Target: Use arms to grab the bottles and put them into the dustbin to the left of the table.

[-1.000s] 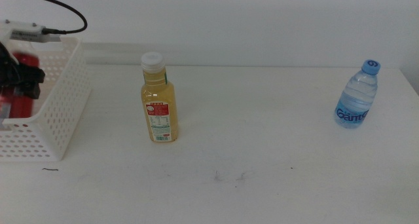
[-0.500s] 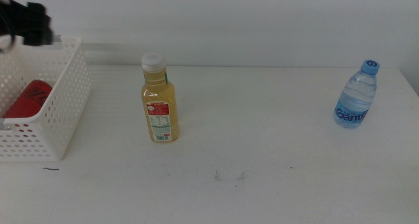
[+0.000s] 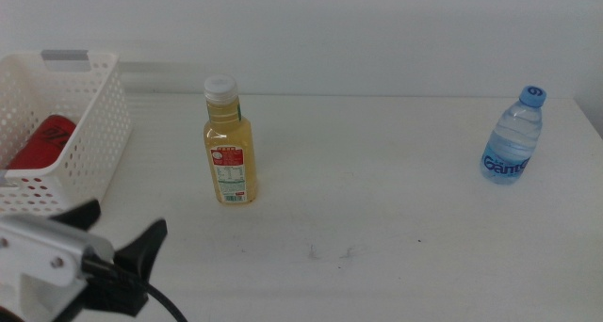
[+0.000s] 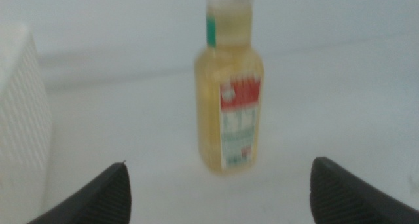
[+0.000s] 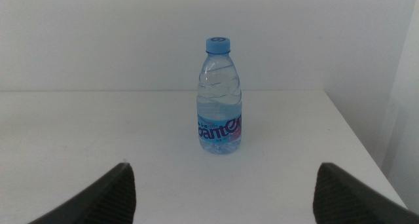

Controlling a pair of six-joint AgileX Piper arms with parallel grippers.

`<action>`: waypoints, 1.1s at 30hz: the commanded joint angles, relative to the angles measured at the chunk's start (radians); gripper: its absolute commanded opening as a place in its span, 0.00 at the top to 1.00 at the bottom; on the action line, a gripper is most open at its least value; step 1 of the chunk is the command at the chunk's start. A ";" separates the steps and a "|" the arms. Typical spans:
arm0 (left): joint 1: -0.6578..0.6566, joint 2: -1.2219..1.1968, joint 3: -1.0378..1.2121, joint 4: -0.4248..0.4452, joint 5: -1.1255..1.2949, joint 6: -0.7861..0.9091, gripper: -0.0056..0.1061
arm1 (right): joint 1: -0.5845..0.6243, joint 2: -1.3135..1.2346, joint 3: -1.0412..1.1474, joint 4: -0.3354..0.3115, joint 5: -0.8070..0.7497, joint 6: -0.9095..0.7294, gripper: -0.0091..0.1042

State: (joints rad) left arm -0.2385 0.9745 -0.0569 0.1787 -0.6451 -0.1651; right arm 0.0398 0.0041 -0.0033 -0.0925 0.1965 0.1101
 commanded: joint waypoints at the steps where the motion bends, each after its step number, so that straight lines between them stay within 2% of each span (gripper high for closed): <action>1: -0.003 0.079 0.032 -0.008 -0.138 -0.016 0.11 | -0.009 -0.004 0.003 -0.007 -0.013 -0.002 0.12; 7: -0.003 0.359 -0.035 0.049 -0.327 -0.076 0.11 | -0.009 -0.004 0.003 -0.007 -0.013 -0.002 0.12; 14: -0.003 0.582 -0.207 0.118 -0.347 -0.156 0.11 | -0.009 -0.004 0.003 -0.007 -0.013 -0.002 0.12; 33: -0.039 0.844 -0.494 0.108 -0.283 -0.210 0.11 | -0.009 -0.004 0.003 -0.007 -0.013 -0.002 0.12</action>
State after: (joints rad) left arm -0.2700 1.8028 -0.5320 0.2979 -0.9262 -0.3612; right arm 0.0398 0.0041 -0.0033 -0.0925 0.1965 0.1101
